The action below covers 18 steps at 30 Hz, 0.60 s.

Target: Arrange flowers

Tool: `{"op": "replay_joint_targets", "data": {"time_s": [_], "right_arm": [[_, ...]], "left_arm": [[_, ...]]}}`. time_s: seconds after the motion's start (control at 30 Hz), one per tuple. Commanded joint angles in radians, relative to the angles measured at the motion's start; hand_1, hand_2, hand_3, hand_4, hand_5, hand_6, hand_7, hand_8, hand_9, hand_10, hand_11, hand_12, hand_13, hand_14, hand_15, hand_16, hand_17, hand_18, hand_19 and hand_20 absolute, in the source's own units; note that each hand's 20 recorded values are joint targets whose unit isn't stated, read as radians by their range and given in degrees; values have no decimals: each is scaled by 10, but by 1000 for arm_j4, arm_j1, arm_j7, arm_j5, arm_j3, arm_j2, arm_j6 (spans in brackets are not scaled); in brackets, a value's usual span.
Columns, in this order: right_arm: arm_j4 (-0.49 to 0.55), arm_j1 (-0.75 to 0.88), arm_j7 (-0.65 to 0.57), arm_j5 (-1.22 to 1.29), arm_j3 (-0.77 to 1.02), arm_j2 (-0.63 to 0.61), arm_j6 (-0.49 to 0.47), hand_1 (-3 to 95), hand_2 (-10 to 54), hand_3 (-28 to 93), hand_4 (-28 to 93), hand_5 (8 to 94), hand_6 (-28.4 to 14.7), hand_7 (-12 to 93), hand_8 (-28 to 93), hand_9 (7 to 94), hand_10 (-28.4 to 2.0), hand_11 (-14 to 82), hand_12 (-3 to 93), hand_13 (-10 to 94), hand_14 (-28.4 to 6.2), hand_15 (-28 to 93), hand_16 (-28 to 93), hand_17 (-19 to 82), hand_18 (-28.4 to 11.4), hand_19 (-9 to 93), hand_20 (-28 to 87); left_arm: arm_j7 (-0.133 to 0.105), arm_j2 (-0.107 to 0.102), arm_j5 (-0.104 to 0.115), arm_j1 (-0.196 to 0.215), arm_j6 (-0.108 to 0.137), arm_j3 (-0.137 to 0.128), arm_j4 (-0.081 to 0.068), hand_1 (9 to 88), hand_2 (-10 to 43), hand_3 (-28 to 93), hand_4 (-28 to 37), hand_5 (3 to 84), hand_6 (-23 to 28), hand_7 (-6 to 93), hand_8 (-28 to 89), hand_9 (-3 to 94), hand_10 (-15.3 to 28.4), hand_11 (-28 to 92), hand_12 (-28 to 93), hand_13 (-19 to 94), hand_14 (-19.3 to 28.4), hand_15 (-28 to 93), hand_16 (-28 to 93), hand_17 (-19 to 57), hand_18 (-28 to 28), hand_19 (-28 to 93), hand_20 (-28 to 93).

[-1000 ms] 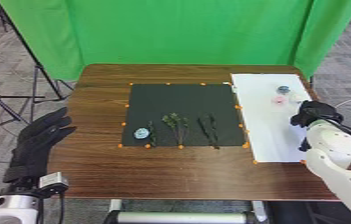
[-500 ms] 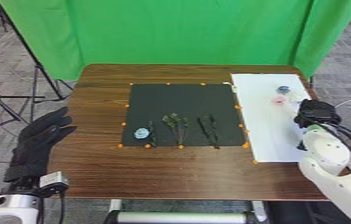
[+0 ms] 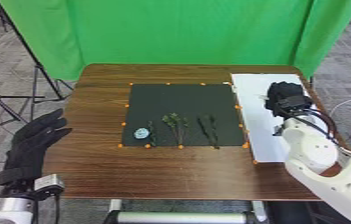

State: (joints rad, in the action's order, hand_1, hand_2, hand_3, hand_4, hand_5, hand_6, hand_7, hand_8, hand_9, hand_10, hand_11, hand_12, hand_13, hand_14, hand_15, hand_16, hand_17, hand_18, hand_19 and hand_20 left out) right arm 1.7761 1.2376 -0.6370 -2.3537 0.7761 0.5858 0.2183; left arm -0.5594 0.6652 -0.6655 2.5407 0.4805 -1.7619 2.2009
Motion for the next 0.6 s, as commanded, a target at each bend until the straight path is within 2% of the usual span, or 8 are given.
{"op": "replay_joint_targets", "data": {"time_s": [0.03, 0.17, 0.27, 0.33, 0.37, 0.43, 0.53, 0.6], "right_arm": [[77, -277, 138, 5, -232, 169, 0, 501, -47, 730, -283, 784, 32, 255, -14, 849, -76, 224, 271, 712, -62, 683, 208, 387, -189, 932, 258], [36, -349, 184, -3, -322, 287, -12, 501, -47, 729, -283, 785, 32, 253, -11, 849, -77, 227, 270, 711, -62, 683, 209, 386, -189, 932, 260], [-5, -362, 220, -24, -353, 368, -30, 500, -47, 730, -283, 785, 33, 252, -10, 848, -77, 228, 270, 709, -63, 684, 210, 382, -189, 932, 261], [-39, -376, 215, -25, -382, 421, -37, 499, -47, 731, -283, 785, 34, 253, -10, 848, -76, 229, 270, 708, -62, 684, 211, 379, -188, 932, 260], [-52, -366, 218, -34, -374, 452, -69, 498, -48, 732, -283, 784, 35, 254, -10, 847, -75, 229, 270, 707, -62, 684, 211, 378, -188, 932, 259], [-84, -376, 214, -44, -389, 501, -94, 496, -48, 734, -283, 784, 36, 255, -13, 847, -74, 228, 270, 704, -62, 684, 212, 377, -187, 932, 258], [-136, -359, 222, -71, -376, 570, -131, 491, -48, 736, -283, 783, 36, 257, -14, 844, -73, 229, 272, 702, -62, 684, 212, 373, -186, 932, 255], [-178, -343, 219, -81, -365, 615, -165, 490, -48, 737, -283, 783, 35, 257, -16, 843, -74, 228, 272, 698, -63, 682, 212, 369, -186, 930, 252]], "left_arm": [[-12, -5, 14, 33, 13, -17, 13, 277, 18, 826, -215, 356, 70, 211, -129, 316, 180, 340, 100, 219, 240, 611, -126, -120, 202, 525, 104], [-1, -14, 7, 6, 7, -4, 7, 276, 17, 828, -214, 357, 70, 210, -129, 317, 179, 341, 100, 219, 239, 610, -126, -120, 201, 525, 104], [14, -14, -7, -3, -4, -8, 4, 275, 15, 830, -215, 356, 69, 211, -128, 317, 179, 341, 100, 218, 239, 610, -126, -120, 201, 525, 104], [28, -7, -15, -11, -12, -11, 2, 275, 15, 831, -216, 357, 70, 210, -129, 317, 180, 340, 100, 218, 239, 611, -126, -119, 201, 524, 103], [40, 1, -24, -17, -21, -13, -2, 275, 15, 830, -216, 356, 70, 210, -128, 317, 180, 340, 100, 219, 239, 611, -126, -119, 201, 524, 103], [40, -1, -23, -36, -24, -1, -7, 274, 15, 831, -216, 357, 70, 210, -129, 317, 180, 340, 100, 219, 239, 611, -126, -119, 201, 524, 103], [64, 9, -41, -86, -44, 28, -20, 273, 13, 833, -215, 358, 70, 209, -128, 317, 179, 340, 100, 219, 239, 612, -126, -119, 200, 524, 104], [69, 14, -44, -115, -53, 47, -27, 273, 13, 834, -215, 357, 70, 208, -128, 317, 179, 340, 100, 219, 240, 612, -126, -119, 200, 524, 104]]}}
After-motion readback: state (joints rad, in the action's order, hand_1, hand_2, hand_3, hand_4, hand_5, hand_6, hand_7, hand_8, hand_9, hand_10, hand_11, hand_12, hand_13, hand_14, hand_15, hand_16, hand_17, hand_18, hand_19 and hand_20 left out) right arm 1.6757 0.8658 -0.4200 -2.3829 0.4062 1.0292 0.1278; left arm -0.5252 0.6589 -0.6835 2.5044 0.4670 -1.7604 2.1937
